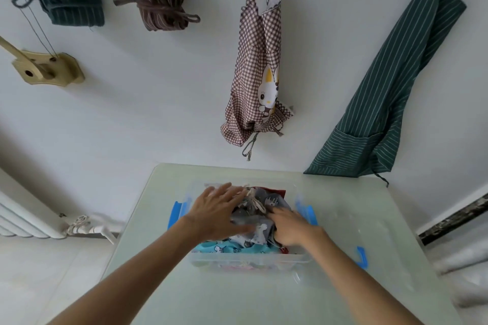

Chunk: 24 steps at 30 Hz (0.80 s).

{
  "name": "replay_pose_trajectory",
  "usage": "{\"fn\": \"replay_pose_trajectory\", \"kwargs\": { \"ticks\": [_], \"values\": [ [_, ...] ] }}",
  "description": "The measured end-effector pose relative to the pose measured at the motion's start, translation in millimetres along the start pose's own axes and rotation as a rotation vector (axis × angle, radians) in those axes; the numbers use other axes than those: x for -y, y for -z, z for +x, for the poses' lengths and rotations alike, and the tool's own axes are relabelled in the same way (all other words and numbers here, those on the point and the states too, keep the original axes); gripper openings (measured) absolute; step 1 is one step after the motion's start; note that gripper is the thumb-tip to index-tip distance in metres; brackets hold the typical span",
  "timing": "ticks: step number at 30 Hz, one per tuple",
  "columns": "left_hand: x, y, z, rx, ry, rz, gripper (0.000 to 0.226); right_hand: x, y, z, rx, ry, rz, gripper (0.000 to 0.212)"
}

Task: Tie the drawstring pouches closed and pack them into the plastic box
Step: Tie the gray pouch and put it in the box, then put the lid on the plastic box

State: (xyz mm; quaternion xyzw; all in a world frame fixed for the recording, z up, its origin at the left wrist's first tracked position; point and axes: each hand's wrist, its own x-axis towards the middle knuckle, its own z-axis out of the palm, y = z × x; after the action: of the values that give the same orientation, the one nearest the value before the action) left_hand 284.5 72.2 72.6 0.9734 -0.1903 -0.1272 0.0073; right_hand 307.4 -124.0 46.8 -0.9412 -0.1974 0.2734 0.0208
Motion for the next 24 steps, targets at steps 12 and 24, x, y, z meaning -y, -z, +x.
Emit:
{"fn": "replay_pose_trajectory", "kwargs": {
  "ticks": [12,24],
  "values": [
    [6.9,-43.6,25.4,0.242,0.217,0.052,0.104,-0.2,-32.8,10.8,0.132,-0.048,0.209,0.070],
    [-37.5,23.4,-14.9,-0.043,0.271,-0.207,0.093,-6.2,-3.6,-62.8,-0.310,0.111,0.422,0.064]
  ]
}}
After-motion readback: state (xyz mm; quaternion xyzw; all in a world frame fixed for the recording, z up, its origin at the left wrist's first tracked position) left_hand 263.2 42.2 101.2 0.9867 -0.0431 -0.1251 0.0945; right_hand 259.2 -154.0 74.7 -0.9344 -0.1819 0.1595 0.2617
